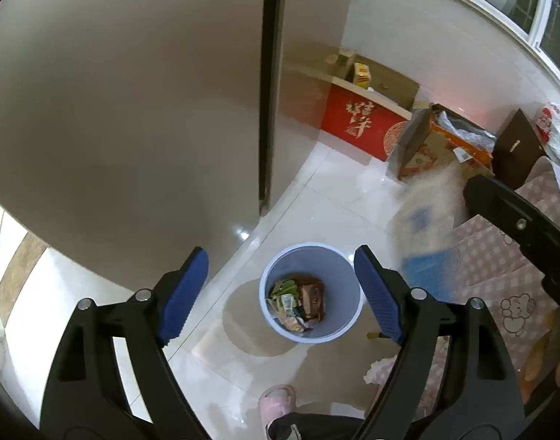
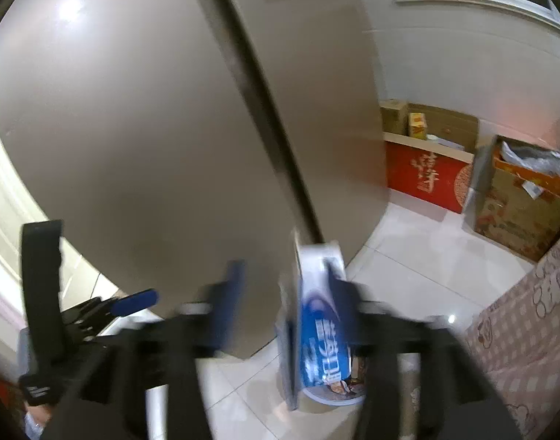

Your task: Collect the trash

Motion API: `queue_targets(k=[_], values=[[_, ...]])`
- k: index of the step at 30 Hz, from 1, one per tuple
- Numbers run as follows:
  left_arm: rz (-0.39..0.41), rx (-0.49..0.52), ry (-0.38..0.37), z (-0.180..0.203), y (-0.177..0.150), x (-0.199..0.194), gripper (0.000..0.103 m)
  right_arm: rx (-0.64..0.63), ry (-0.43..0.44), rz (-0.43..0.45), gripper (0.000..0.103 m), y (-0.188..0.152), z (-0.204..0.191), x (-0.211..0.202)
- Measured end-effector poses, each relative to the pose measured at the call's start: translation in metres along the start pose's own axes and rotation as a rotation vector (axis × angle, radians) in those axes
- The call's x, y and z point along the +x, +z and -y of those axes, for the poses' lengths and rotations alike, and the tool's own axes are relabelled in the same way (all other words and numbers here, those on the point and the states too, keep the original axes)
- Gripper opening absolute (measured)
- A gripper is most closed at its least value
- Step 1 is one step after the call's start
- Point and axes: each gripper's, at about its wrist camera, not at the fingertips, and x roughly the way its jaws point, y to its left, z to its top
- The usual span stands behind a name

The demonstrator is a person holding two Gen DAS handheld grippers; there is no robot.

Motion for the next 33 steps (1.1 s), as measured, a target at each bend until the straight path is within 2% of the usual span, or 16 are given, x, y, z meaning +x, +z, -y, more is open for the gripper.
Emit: queue_targets(k=[6,9,12,17,21,26,33], values=[[0.036,0.038,0.016,0.013,-0.003,-0.026,0.081,-0.001,-0.048,0.004,0.057,-0.005,0.001,-0.021],[0.066,0.064,0.012,0.027,-0.001,-0.046,0.081,0.003,-0.099,0.024,0.064,-0.003,0.001,-0.049],[0.116,0.091,-0.002,0.043,-0.003,-0.077,0.082,0.009,-0.160,0.055,0.073,-0.003,0.000,-0.087],[0.189,0.133,-0.075,0.072,-0.010,-0.135,0.087,0.000,-0.240,0.119,0.086,-0.010,-0.004,-0.164],[0.260,0.171,-0.099,0.087,-0.021,-0.178,0.087,-0.004,-0.303,0.168,0.089,-0.020,-0.005,-0.220],[0.374,0.277,-0.099,0.105,-0.039,-0.237,0.088,-0.009,-0.357,0.274,0.093,-0.037,-0.010,-0.297],[0.544,0.324,-0.155,0.128,-0.069,-0.316,0.092,-0.050,-0.426,0.411,0.095,-0.060,-0.030,-0.378]])
